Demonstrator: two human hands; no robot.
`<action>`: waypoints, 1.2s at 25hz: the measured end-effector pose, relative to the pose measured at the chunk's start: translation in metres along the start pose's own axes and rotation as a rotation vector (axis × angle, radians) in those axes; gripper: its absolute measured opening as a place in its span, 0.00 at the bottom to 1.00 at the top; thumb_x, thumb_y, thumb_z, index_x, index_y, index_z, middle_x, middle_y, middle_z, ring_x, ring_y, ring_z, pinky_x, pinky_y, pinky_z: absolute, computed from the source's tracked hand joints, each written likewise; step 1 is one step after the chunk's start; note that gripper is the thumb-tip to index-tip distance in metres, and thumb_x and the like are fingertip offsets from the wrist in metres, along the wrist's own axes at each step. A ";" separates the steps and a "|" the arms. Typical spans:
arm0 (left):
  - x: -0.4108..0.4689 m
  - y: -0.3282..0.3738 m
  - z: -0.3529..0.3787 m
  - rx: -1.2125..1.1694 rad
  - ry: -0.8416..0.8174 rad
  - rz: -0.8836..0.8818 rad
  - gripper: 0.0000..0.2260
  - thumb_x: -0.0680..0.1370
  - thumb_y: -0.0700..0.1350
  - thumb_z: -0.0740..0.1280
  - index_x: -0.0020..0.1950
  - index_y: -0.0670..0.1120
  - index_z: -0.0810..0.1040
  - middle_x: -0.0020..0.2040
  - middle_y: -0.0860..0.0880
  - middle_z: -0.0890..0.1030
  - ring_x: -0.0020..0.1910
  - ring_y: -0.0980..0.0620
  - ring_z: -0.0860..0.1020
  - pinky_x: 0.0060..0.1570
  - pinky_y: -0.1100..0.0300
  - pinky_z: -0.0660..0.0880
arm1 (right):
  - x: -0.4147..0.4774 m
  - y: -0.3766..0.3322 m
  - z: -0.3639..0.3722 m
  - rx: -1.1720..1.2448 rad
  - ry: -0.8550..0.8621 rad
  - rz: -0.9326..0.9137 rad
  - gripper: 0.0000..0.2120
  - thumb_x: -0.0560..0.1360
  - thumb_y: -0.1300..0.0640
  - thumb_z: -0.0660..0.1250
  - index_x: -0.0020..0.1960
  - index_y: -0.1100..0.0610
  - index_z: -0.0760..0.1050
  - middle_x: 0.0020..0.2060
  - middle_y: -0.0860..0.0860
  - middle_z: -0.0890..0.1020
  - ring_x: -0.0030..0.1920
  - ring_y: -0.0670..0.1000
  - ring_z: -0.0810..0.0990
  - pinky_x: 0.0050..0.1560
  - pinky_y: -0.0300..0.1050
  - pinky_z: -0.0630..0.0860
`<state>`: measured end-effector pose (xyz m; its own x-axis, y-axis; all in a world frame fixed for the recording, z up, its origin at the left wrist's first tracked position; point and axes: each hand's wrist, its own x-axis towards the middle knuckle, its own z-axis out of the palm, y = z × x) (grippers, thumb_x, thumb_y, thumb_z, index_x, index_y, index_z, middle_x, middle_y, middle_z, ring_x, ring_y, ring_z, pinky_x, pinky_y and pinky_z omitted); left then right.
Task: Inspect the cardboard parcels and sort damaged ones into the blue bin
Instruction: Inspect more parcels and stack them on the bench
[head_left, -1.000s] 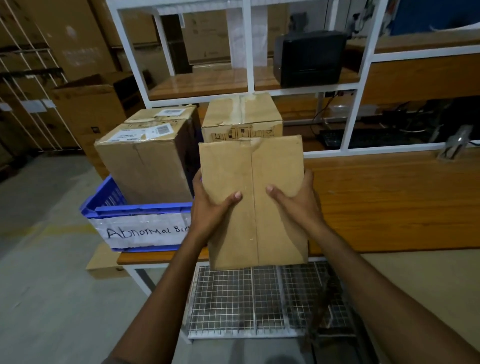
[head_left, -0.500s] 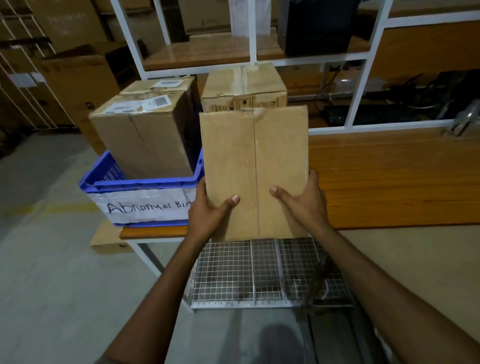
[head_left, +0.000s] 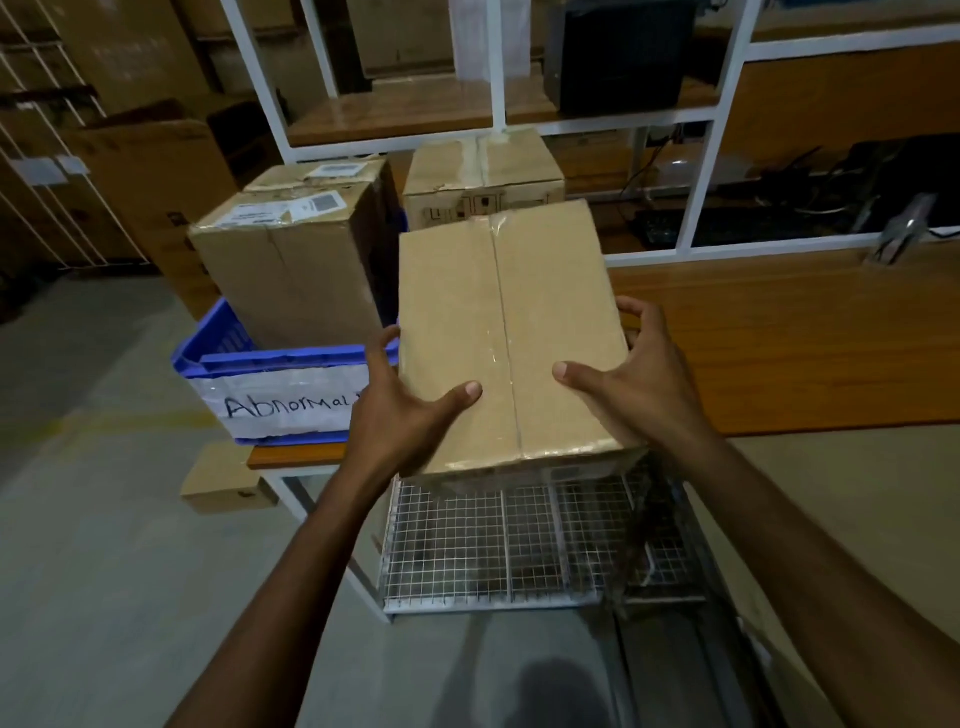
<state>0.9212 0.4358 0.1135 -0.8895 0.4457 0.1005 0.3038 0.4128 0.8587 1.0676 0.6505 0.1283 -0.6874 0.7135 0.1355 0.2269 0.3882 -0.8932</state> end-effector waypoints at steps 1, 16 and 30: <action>-0.002 0.001 -0.003 -0.002 -0.015 0.002 0.49 0.69 0.62 0.81 0.80 0.59 0.53 0.69 0.49 0.76 0.65 0.45 0.78 0.64 0.46 0.77 | -0.002 -0.002 -0.006 0.006 -0.031 0.016 0.48 0.68 0.46 0.82 0.78 0.43 0.56 0.65 0.46 0.75 0.60 0.49 0.74 0.62 0.53 0.74; 0.004 0.029 -0.038 -0.023 -0.506 0.133 0.29 0.70 0.51 0.81 0.70 0.55 0.78 0.65 0.71 0.70 0.59 0.68 0.80 0.48 0.71 0.78 | -0.002 0.009 -0.044 0.208 -0.430 0.098 0.34 0.61 0.42 0.84 0.66 0.41 0.81 0.74 0.52 0.73 0.73 0.54 0.74 0.70 0.52 0.73; 0.028 0.052 -0.007 -0.272 -0.050 0.204 0.35 0.76 0.53 0.78 0.78 0.55 0.65 0.65 0.53 0.80 0.60 0.54 0.83 0.60 0.49 0.83 | 0.037 -0.031 -0.026 0.118 0.004 -0.037 0.30 0.72 0.42 0.78 0.69 0.51 0.73 0.56 0.46 0.84 0.54 0.47 0.83 0.56 0.52 0.81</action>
<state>0.9097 0.4641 0.1646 -0.7996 0.5387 0.2652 0.3658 0.0869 0.9266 1.0524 0.6800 0.1722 -0.6912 0.7022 0.1708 0.1185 0.3433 -0.9317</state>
